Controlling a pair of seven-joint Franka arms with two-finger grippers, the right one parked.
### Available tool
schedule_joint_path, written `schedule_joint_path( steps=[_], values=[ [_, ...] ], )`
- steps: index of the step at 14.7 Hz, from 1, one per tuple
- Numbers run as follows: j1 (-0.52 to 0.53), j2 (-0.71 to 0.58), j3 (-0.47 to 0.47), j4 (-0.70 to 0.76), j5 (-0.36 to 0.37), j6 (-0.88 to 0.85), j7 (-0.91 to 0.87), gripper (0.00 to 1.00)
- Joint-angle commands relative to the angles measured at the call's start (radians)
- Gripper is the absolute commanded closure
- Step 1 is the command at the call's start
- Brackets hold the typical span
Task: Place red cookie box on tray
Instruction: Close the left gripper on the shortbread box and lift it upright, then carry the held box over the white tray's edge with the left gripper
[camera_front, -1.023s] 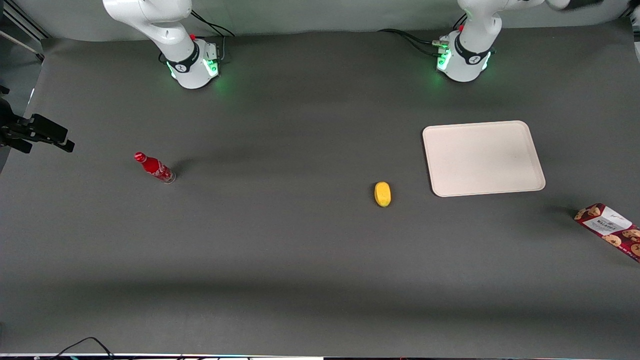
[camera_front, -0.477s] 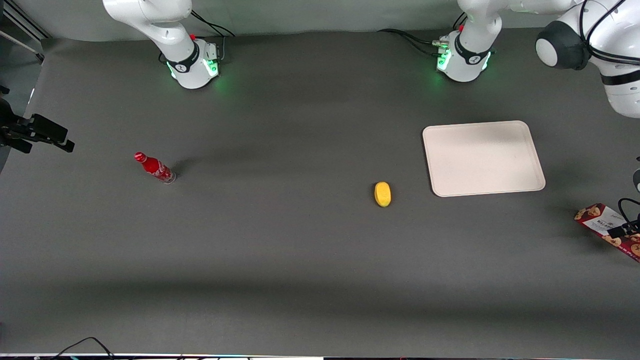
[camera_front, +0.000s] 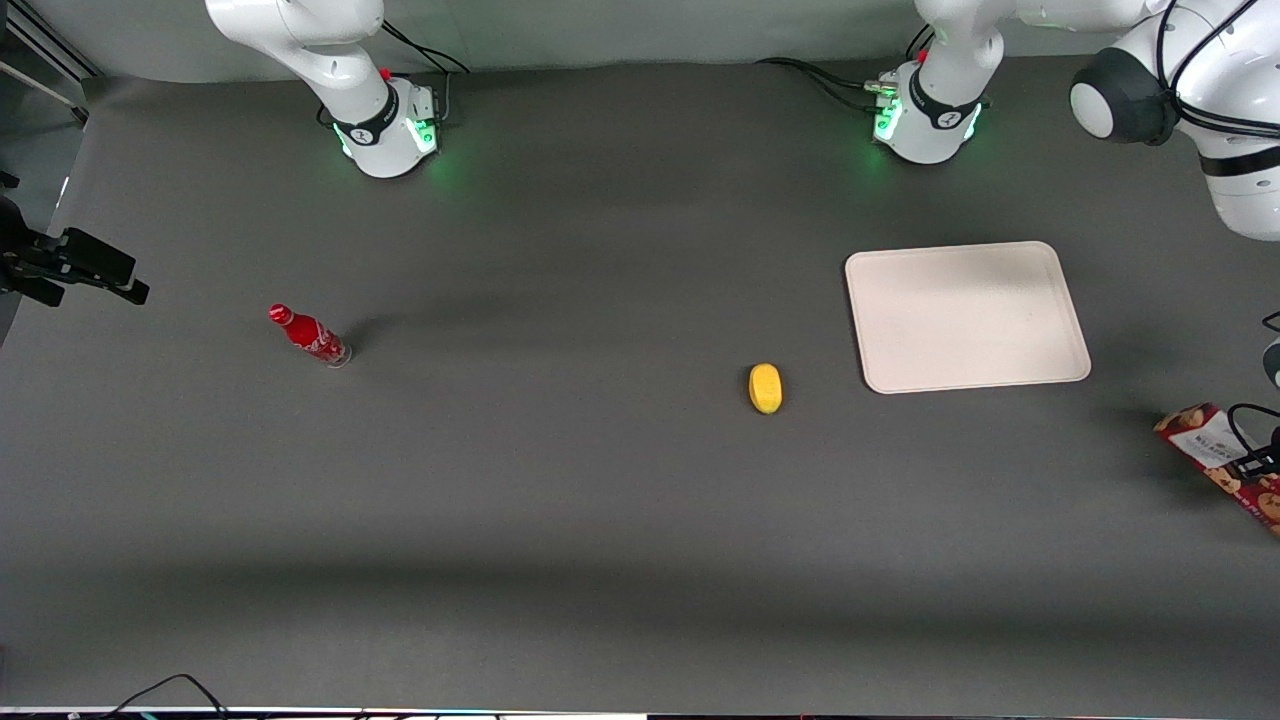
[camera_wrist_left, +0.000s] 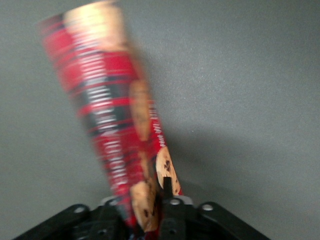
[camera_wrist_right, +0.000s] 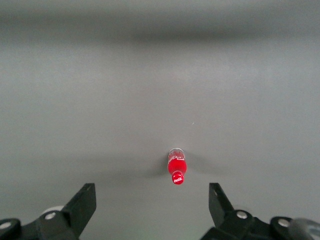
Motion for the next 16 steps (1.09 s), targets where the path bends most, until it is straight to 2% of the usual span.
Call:
schedule_joint_path(
  steps=[1, 2, 5, 8, 12, 14, 16],
  values=[
    [-0.018, -0.003, 0.053, 0.034, -0.017, -0.059, 0.024, 1.00],
    [-0.022, -0.012, 0.067, 0.057, -0.011, -0.121, 0.030, 1.00],
    [-0.040, -0.060, 0.159, 0.247, 0.015, -0.474, 0.099, 1.00],
    [-0.061, -0.112, 0.212, 0.456, 0.084, -0.827, 0.098, 1.00],
    [-0.144, -0.336, 0.195, 0.461, 0.191, -1.083, 0.058, 1.00],
    [-0.152, -0.417, 0.096, 0.447, 0.249, -1.212, 0.019, 1.00],
    [-0.152, -0.527, -0.045, 0.337, 0.344, -1.246, -0.036, 1.00]
  ],
)
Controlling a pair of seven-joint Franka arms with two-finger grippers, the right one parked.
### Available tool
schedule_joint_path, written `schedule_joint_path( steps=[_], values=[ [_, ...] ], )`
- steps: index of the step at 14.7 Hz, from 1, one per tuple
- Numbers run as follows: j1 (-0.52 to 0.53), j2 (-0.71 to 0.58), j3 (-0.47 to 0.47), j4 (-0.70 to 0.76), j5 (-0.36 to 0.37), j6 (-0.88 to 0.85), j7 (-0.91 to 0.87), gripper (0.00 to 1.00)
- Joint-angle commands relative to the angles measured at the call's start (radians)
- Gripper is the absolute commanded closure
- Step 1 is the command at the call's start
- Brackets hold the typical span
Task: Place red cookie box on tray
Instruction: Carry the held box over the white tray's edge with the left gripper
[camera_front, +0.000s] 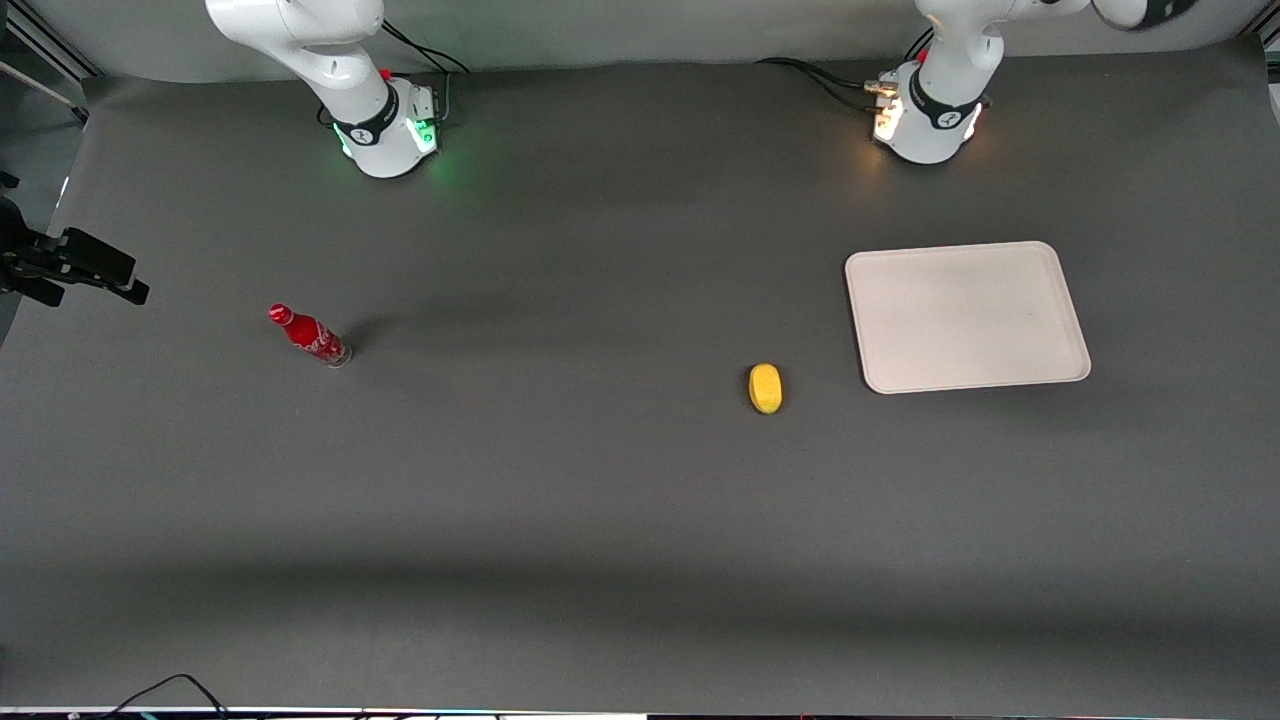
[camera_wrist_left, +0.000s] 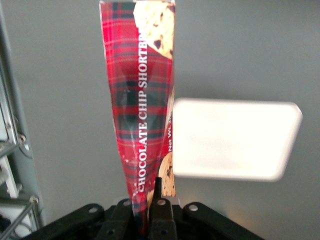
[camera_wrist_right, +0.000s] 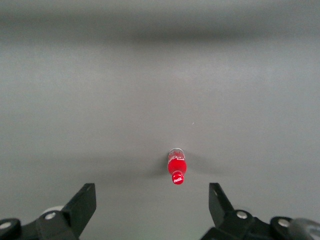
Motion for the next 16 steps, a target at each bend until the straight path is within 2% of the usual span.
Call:
schedule_joint_path(
  steps=[1, 2, 4, 6, 11, 16],
  values=[
    [-0.013, -0.218, -0.226, -0.256, 0.153, -0.017, -0.106, 1.00],
    [-0.012, -0.291, -0.279, -0.379, 0.185, 0.029, -0.130, 1.00],
    [-0.012, -0.414, -0.331, -0.662, 0.196, 0.165, -0.181, 1.00],
    [-0.010, -0.464, -0.348, -0.887, 0.198, 0.332, -0.184, 1.00],
    [-0.001, -0.397, -0.316, -1.179, 0.199, 0.711, -0.170, 1.00],
    [0.008, -0.390, -0.259, -1.355, 0.199, 0.932, -0.167, 1.00]
  ],
)
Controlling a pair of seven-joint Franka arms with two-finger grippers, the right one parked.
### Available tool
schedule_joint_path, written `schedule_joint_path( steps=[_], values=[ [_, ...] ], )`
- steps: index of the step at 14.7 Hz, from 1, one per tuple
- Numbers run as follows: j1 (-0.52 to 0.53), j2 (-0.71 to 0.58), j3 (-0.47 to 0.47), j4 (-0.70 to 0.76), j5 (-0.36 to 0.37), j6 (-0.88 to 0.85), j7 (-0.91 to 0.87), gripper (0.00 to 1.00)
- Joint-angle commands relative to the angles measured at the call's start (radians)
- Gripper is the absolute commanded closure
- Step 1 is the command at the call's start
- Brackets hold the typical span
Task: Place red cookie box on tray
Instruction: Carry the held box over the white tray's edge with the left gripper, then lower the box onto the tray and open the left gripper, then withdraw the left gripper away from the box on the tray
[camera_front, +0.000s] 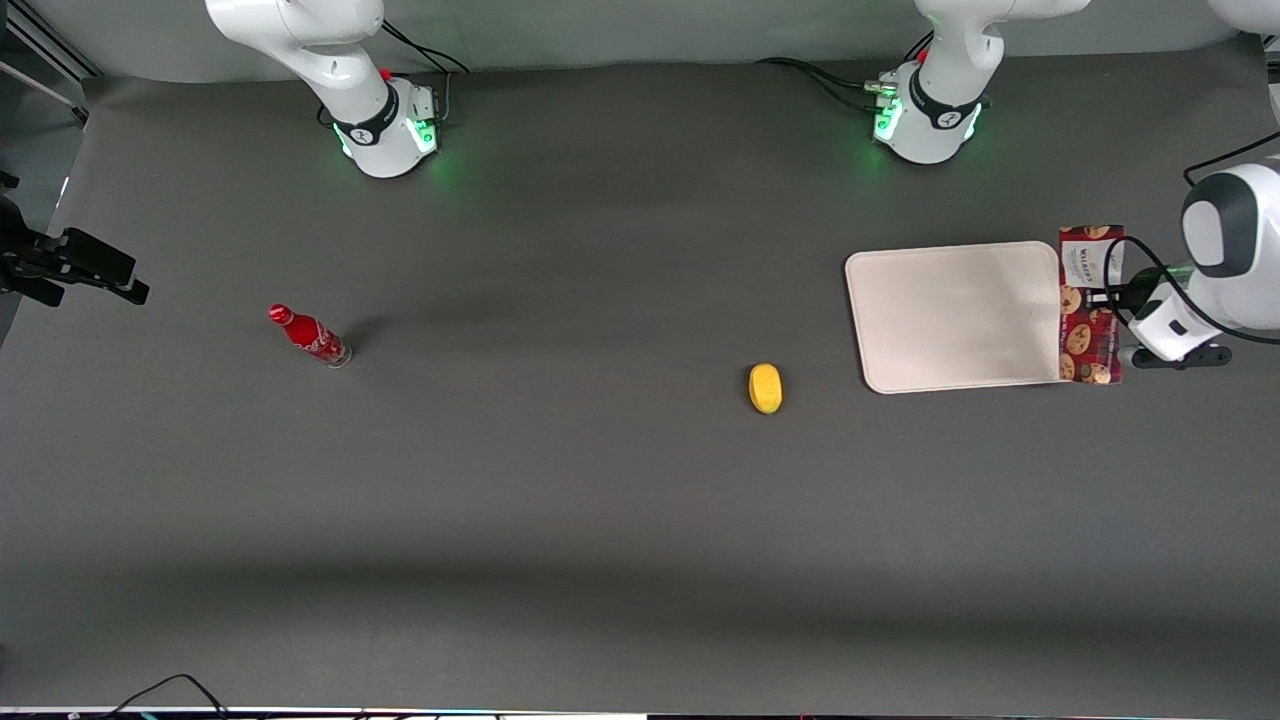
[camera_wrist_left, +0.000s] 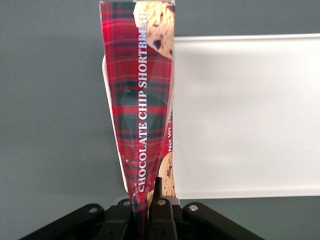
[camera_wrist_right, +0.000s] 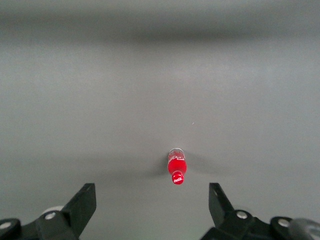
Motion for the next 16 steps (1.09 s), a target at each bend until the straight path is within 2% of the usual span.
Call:
schedule_joint_path(
  steps=[1, 3, 4, 5, 8, 10, 12, 16],
  values=[
    [0.004, -0.047, 0.029, -0.125, 0.018, 0.139, -0.006, 1.00],
    [0.005, -0.044, 0.038, -0.182, 0.018, 0.224, -0.003, 1.00],
    [0.005, -0.044, 0.038, -0.193, 0.017, 0.235, -0.003, 0.80],
    [0.004, -0.043, 0.038, -0.193, 0.017, 0.229, -0.003, 0.01],
    [0.004, -0.059, 0.038, -0.147, 0.017, 0.159, 0.000, 0.00],
    [0.001, -0.082, 0.030, -0.045, 0.018, 0.010, 0.002, 0.00],
    [-0.002, -0.116, -0.002, 0.098, 0.017, -0.157, 0.002, 0.00],
    [-0.004, -0.118, -0.130, 0.463, 0.015, -0.473, -0.013, 0.00]
  ],
)
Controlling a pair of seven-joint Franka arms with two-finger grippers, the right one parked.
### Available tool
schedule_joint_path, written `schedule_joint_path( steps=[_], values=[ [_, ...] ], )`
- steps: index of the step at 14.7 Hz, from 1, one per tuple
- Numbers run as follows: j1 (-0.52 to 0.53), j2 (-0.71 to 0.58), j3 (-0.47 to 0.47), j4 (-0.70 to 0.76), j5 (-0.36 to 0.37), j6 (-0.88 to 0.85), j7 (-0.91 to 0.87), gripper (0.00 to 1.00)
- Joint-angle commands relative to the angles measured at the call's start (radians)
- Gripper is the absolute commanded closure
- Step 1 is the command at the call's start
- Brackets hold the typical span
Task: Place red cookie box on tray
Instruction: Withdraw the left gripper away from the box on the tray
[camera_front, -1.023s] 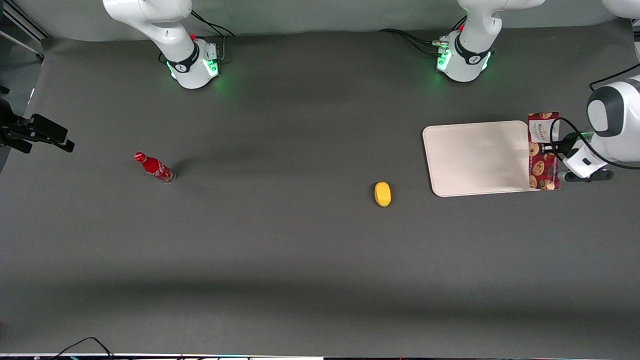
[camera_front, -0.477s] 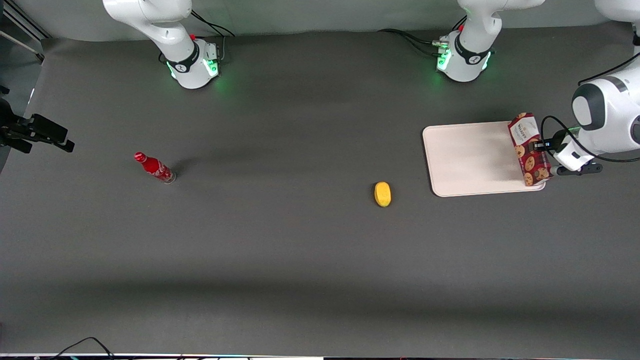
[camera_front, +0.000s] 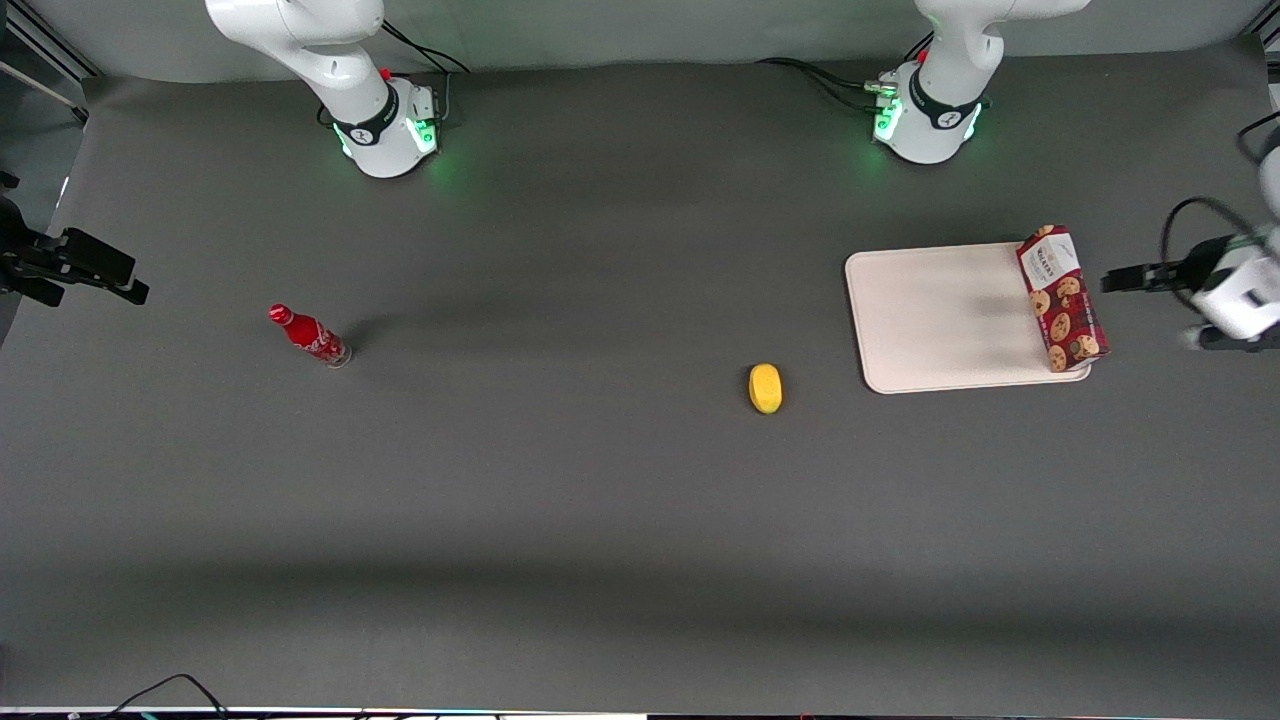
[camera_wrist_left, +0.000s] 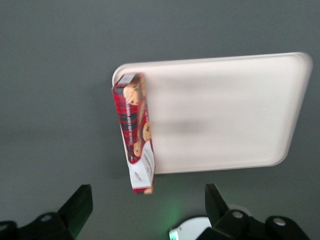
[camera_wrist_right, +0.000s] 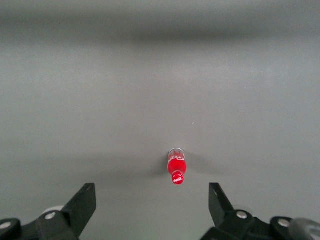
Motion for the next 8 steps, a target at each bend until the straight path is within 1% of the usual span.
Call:
schedule_joint_path(
  steps=[1, 4, 5, 8],
  values=[
    [-0.005, 0.012, -0.110, 0.287, 0.014, -0.241, -0.018, 0.00],
    [-0.005, 0.012, -0.224, 0.421, 0.002, -0.367, -0.079, 0.00],
    [-0.005, 0.016, -0.244, 0.454, 0.002, -0.381, -0.076, 0.00],
    [-0.005, 0.021, -0.258, 0.493, 0.000, -0.386, -0.079, 0.00]
  ],
)
